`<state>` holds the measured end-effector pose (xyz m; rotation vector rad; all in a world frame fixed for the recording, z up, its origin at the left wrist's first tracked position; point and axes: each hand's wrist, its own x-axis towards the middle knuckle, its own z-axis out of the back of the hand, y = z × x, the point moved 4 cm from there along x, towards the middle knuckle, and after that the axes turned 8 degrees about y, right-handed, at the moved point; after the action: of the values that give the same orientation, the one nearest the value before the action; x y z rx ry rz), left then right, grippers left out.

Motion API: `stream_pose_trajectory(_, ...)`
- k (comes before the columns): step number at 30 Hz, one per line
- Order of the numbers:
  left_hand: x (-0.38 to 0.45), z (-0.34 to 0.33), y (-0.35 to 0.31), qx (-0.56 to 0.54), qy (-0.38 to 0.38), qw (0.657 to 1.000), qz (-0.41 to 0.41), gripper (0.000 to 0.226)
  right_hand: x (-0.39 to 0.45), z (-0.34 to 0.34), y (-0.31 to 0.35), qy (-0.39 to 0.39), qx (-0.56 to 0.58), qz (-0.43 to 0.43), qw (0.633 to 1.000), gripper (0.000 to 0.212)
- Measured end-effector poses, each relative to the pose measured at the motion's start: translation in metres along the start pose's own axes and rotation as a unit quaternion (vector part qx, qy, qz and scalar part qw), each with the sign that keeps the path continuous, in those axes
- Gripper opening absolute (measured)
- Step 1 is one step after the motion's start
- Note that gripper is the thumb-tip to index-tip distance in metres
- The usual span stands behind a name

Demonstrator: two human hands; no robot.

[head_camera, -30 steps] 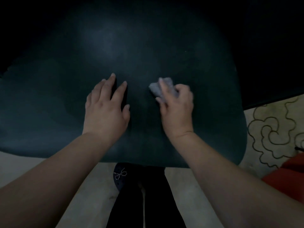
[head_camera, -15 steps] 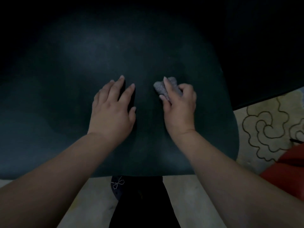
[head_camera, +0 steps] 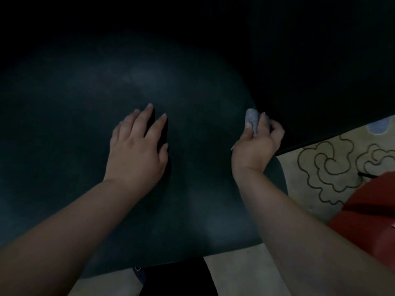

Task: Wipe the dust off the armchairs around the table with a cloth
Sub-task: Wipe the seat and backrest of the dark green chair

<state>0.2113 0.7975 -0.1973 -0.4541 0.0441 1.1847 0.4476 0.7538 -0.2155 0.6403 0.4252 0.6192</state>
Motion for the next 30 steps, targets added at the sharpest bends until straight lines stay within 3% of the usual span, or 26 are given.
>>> stream_pose_trajectory(5, 0.021, 0.000, -0.010, 0.004, -0.003, 1.000, -0.013, 0.060, 0.033, -0.014, 0.019, 0.027, -0.036, 0.036, 0.998, 0.044)
stream_pose_trajectory(11, 0.041, 0.001, -0.020, 0.008, 0.010, 1.000, -0.022, 0.060, -0.001, -0.012, 0.013, 0.007, 0.050, 0.054, 0.997, 0.045)
stream_pose_trajectory(15, 0.042, 0.002, -0.017, 0.012, 0.007, 0.999, -0.032, 0.059, 0.025, -0.018, 0.026, 0.031, -0.054, 0.075, 0.995, 0.046)
stream_pose_trajectory(18, 0.042, 0.002, -0.014, 0.017, 0.001, 0.999, -0.040, 0.059, 0.061, -0.029, 0.042, 0.073, -0.024, 0.091, 0.993, 0.044)
stream_pose_trajectory(21, 0.043, 0.003, -0.009, 0.023, -0.001, 0.999, -0.044, 0.058, 0.050, -0.028, 0.041, 0.057, 0.024, 0.100, 0.993, 0.038)
stream_pose_trajectory(25, 0.039, 0.005, -0.001, 0.023, -0.014, 1.000, -0.014, 0.058, -0.006, -0.027, 0.035, 0.052, -0.042, 0.162, 0.984, 0.044)
stream_pose_trajectory(30, 0.031, 0.014, 0.023, 0.016, -0.043, 0.998, 0.053, 0.059, 0.037, -0.058, 0.083, 0.141, -0.020, 0.209, 0.967, 0.046)
